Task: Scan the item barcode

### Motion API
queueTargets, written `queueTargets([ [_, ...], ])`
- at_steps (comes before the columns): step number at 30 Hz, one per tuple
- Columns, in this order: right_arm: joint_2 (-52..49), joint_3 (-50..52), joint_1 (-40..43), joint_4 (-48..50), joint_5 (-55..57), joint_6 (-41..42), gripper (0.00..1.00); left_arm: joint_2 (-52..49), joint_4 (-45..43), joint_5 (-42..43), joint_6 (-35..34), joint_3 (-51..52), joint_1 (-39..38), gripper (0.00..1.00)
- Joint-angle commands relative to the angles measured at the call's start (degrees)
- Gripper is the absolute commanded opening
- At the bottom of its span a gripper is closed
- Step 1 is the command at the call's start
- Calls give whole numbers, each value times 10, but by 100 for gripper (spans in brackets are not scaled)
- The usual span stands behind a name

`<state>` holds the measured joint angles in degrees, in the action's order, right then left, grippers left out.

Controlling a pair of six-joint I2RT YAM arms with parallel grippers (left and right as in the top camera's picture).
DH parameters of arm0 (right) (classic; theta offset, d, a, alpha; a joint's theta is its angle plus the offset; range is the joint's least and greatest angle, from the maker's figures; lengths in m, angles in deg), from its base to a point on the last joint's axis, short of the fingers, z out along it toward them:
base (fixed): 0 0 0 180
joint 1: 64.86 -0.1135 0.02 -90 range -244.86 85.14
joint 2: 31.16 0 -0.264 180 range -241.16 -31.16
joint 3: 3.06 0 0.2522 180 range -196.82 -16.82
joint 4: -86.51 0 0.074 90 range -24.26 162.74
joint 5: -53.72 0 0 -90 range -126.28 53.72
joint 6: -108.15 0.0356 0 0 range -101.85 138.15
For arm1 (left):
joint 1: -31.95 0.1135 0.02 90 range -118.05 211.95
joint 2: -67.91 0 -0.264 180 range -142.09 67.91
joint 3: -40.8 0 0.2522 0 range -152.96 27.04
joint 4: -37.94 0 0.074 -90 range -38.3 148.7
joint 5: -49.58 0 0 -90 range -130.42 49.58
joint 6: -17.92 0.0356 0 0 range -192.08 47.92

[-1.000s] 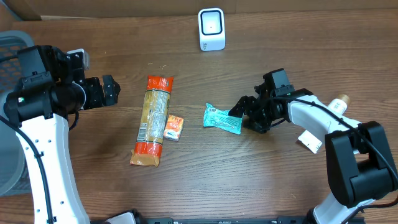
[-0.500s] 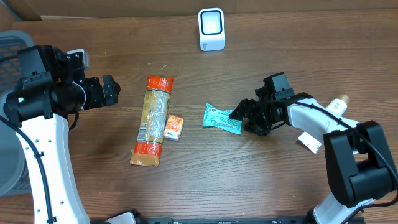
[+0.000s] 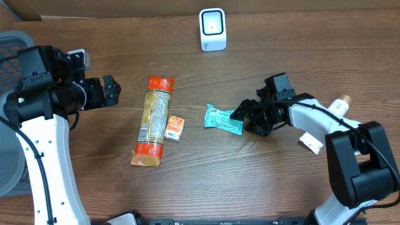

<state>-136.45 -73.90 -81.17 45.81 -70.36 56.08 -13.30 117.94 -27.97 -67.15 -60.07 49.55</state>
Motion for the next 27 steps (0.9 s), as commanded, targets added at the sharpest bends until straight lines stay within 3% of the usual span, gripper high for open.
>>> queueTargets([
  [1, -3, 5, -1, 4, -1, 3, 74, 10, 0, 7, 13, -11, -3, 100],
  [16, -4, 16, -19, 38, -13, 31, 75, 10, 0, 7, 13, -11, -3, 100],
  [22, -20, 16, -28, 59, 3, 79, 74, 10, 0, 7, 13, -11, -3, 100],
  [27, -40, 16, -29, 96, -4, 85, 59, 10, 0, 7, 13, -11, -3, 100],
])
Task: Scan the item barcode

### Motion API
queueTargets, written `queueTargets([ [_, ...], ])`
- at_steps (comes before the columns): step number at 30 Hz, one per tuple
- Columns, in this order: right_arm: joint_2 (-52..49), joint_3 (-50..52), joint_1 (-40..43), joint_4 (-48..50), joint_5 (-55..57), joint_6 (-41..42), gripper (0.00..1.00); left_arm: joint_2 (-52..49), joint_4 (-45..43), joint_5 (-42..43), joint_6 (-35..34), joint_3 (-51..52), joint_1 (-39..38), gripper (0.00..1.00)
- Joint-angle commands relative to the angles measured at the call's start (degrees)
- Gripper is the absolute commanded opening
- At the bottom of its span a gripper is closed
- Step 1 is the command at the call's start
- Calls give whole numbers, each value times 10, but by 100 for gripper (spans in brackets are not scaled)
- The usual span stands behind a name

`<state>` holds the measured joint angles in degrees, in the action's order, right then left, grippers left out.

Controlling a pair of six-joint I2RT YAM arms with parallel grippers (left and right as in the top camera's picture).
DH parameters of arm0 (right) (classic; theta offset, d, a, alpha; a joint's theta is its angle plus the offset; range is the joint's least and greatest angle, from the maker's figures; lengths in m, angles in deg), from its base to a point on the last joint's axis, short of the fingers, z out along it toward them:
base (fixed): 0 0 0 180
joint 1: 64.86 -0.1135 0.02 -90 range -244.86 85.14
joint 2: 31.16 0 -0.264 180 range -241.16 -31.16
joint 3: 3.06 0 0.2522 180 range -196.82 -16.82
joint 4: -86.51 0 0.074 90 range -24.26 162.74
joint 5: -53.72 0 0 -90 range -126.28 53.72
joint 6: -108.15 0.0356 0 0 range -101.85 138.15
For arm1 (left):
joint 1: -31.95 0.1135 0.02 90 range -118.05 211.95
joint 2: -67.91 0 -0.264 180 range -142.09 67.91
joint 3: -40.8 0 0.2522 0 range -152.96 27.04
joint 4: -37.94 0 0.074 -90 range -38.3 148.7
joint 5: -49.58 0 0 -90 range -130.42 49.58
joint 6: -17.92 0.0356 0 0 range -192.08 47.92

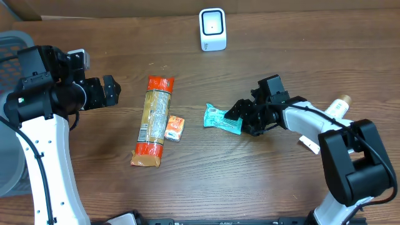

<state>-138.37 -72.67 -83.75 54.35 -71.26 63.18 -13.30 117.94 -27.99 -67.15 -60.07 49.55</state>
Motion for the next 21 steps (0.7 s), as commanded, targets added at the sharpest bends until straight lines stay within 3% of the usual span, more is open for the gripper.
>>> queueTargets([
  [1, -24, 4, -3, 18, 2, 15, 53, 10, 0, 7, 13, -11, -3, 100],
  [4, -31, 4, -3, 45, -7, 12, 38, 10, 0, 7, 13, -11, -3, 100],
  [5, -31, 4, -3, 51, -7, 5, 29, 10, 0, 7, 13, -11, -3, 99],
  [9, -31, 3, -3, 75, -19, -14, 6, 10, 0, 7, 13, -11, -3, 100],
  [14, -18, -11, 3, 78, -48, -86, 4, 10, 0, 7, 13, -11, -3, 100],
  [21, 33, -54, 7, -48, -26, -215, 4, 10, 0, 7, 13, -11, -3, 100],
])
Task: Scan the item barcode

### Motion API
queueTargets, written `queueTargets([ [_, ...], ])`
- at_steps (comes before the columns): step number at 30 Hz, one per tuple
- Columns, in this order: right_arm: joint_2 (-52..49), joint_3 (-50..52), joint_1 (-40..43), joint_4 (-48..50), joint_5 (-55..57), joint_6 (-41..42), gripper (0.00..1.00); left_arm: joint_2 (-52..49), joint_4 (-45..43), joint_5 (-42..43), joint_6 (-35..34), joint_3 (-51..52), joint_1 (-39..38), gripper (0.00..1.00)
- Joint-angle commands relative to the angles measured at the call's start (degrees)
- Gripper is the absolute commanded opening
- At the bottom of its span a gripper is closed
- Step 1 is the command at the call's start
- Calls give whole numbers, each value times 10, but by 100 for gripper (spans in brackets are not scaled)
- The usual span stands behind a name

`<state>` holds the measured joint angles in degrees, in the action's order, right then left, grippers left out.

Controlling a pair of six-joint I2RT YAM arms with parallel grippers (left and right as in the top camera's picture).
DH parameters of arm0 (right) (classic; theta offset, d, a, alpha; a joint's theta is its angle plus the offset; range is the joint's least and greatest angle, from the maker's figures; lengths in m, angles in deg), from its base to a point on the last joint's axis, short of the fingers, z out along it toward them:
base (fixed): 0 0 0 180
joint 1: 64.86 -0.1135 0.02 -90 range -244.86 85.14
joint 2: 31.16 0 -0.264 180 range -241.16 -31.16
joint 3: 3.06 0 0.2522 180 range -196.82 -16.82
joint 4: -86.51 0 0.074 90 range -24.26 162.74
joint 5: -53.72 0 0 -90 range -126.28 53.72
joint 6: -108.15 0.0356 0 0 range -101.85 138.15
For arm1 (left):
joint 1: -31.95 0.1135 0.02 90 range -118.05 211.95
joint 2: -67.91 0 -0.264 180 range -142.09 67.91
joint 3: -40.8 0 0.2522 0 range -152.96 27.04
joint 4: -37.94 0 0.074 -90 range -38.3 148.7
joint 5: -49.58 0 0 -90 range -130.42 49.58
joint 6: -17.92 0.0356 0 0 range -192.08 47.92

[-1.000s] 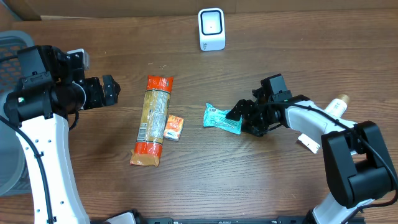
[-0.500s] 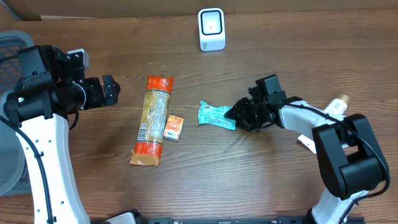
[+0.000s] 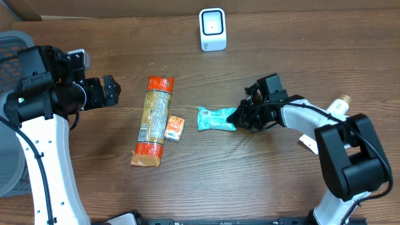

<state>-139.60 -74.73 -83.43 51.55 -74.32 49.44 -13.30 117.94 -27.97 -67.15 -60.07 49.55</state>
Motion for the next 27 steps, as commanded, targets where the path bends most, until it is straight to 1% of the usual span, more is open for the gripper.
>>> queueTargets([
  [1, 52, -42, 3, -44, 17, -90, 4, 10, 0, 7, 13, -11, -3, 100],
  [4, 71, -65, 3, -103, 50, -115, 4, 10, 0, 7, 13, -11, -3, 100],
  [10, 114, -127, 1, -225, 160, -139, 4, 10, 0, 7, 13, -11, -3, 100],
  [14, 120, -173, -17, -299, 243, -159, 4, 10, 0, 7, 13, -11, -3, 100],
  [19, 119, -183, -67, -321, 348, -170, 4, 10, 0, 7, 13, -11, -3, 100],
  [27, 118, -183, -149, -325, 472, -165, 4, 10, 0, 7, 13, -11, -3, 100],
])
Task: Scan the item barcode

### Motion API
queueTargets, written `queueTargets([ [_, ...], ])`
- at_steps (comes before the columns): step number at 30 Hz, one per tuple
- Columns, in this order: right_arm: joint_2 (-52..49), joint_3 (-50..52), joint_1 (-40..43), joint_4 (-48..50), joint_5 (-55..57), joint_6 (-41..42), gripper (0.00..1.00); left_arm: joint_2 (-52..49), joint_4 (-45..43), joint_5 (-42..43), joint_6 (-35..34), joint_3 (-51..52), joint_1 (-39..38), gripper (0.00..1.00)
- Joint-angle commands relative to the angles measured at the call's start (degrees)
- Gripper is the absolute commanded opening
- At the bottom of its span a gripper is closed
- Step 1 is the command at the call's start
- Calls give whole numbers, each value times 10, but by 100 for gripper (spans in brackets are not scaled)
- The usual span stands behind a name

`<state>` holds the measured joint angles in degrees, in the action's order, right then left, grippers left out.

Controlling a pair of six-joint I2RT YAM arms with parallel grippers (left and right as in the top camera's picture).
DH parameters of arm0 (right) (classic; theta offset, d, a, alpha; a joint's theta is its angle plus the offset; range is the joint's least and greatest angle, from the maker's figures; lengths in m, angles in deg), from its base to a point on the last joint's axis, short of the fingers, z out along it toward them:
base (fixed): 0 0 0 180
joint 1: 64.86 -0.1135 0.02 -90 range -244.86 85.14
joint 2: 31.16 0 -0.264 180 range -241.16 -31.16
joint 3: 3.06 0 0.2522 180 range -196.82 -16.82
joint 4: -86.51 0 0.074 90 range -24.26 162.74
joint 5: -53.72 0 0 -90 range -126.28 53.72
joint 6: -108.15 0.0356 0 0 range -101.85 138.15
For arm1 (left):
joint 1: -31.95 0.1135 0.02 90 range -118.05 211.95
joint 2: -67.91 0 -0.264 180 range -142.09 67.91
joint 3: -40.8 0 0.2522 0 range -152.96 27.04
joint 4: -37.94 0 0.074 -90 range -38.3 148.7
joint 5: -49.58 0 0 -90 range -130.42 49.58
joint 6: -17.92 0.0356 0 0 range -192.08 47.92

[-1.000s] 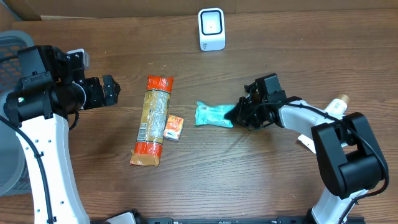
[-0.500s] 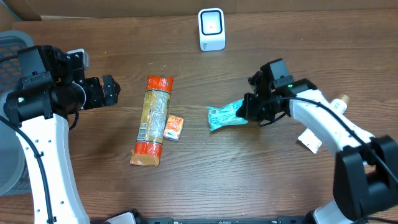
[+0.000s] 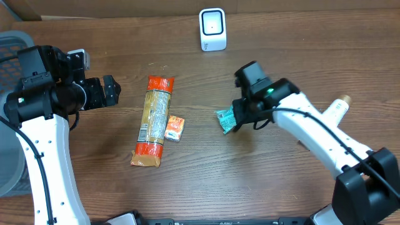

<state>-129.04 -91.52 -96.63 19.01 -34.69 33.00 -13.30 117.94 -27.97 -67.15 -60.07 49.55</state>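
A teal packet (image 3: 225, 120) hangs tilted just above the table's middle, with my right gripper (image 3: 236, 114) shut on its right end. The white barcode scanner (image 3: 212, 29) stands upright at the back edge, well behind the packet. A long orange and tan bag (image 3: 154, 120) lies lengthwise left of centre, and a small orange box (image 3: 174, 128) rests against its right side. My left gripper (image 3: 111, 90) hovers open to the left of the bag, holding nothing.
A grey basket (image 3: 14, 44) sits at the far left edge behind my left arm. A white bottle (image 3: 334, 109) and a small white tag (image 3: 304, 145) lie at the right, under my right arm.
My right gripper has risen and turned with the teal packet, which lay flat on the table and now hangs tilted, bunched at the fingers. The left arm stayed put.
My right gripper lay low on the table at the teal packet's right end. It then edged left, and the packet slid left and turned level. Now the gripper holds the packet lifted off the table. My left arm, the bag and the box kept their places.
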Motion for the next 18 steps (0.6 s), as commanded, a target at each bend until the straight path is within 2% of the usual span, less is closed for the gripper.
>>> queueTargets([
  [1, 13, -15, -23, 0, 84, 0, 4, 10, 0, 7, 13, -11, -3, 100],
  [18, 7, -15, -37, -22, 138, 0, 4, 10, 0, 7, 13, -11, -3, 100],
])
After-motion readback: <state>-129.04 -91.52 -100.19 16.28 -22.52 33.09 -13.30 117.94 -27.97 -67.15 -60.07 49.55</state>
